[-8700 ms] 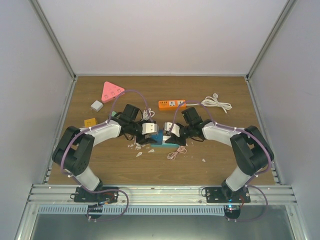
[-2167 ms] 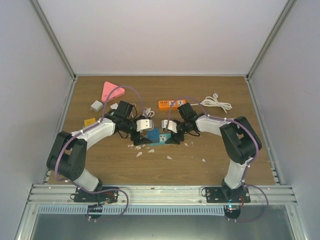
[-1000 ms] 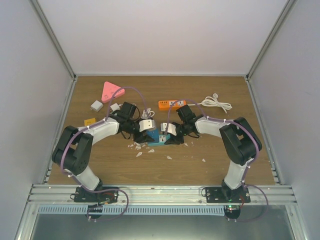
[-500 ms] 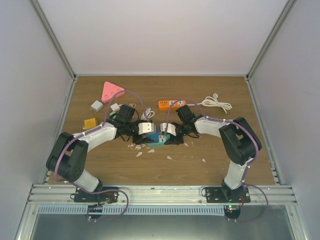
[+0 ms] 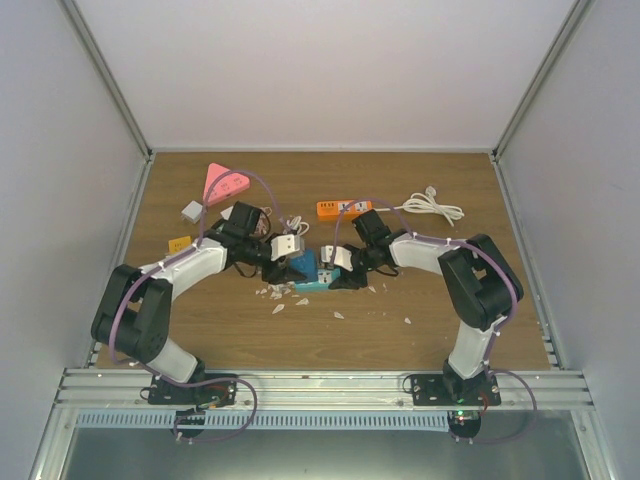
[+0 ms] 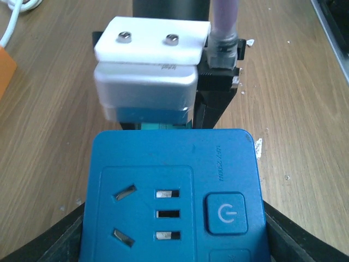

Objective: Pull the plug off the socket

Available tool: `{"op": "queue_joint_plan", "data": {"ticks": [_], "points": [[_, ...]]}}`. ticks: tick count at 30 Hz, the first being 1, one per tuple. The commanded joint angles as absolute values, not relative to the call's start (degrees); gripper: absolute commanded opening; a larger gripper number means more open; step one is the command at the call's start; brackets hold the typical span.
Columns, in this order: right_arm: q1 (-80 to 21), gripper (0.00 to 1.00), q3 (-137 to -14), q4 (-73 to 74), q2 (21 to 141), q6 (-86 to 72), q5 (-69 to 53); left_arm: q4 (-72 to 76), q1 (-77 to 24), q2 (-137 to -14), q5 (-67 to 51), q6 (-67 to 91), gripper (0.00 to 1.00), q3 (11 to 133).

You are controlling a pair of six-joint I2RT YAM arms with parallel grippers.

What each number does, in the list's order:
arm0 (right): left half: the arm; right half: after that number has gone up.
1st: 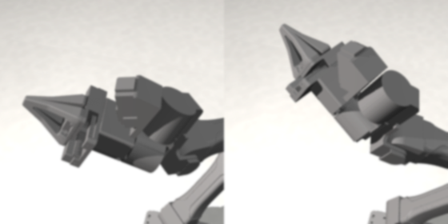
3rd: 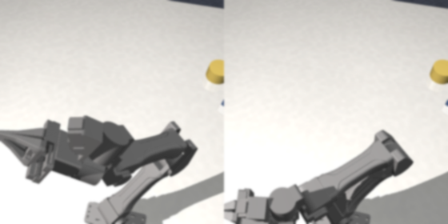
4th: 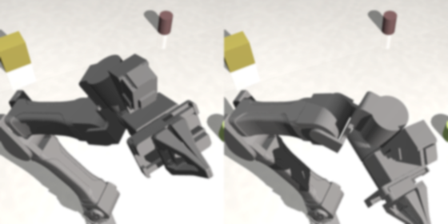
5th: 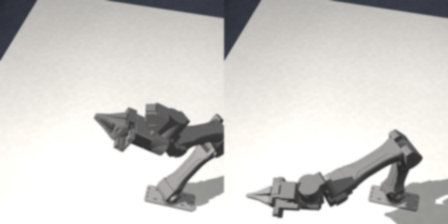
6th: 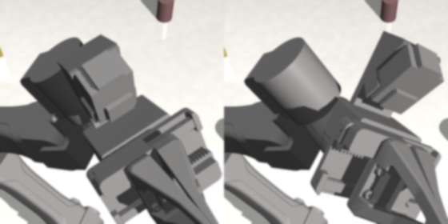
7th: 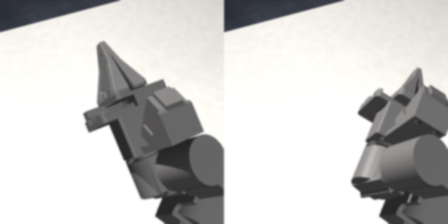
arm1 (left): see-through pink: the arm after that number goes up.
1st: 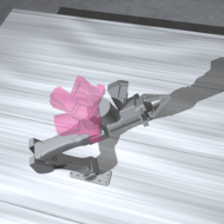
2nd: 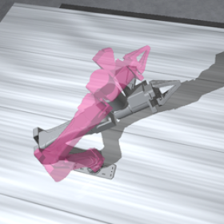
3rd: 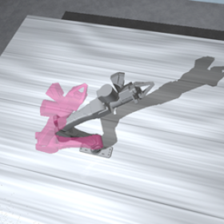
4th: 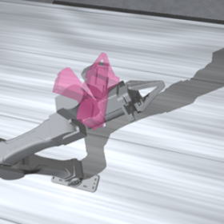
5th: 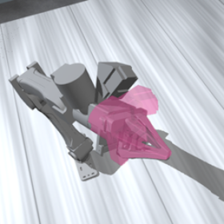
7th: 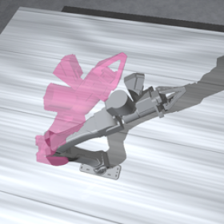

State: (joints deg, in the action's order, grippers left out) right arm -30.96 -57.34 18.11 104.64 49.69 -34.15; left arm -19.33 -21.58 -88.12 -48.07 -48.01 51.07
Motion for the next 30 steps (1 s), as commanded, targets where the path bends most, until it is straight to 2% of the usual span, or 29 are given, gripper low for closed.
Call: {"op": "queue_joint_plan", "data": {"ticks": [1,24,30], "points": [[-28.45,0.15,-56.64,22.48,105.81,51.06,-28.31,-20.02,-18.27,-86.47,-51.48,-48.6,0.31,52.71],[-0.92,0.16,-64.51,39.75,107.88,73.81,-27.17,-26.8,-10.15,-87.19,-49.5,-53.12,0.32,57.95],[4.23,0.16,-63.37,40.61,107.05,75.88,-27.08,-34.67,-8.34,-88.36,-39.86,-59.92,0.32,60.72]]}}
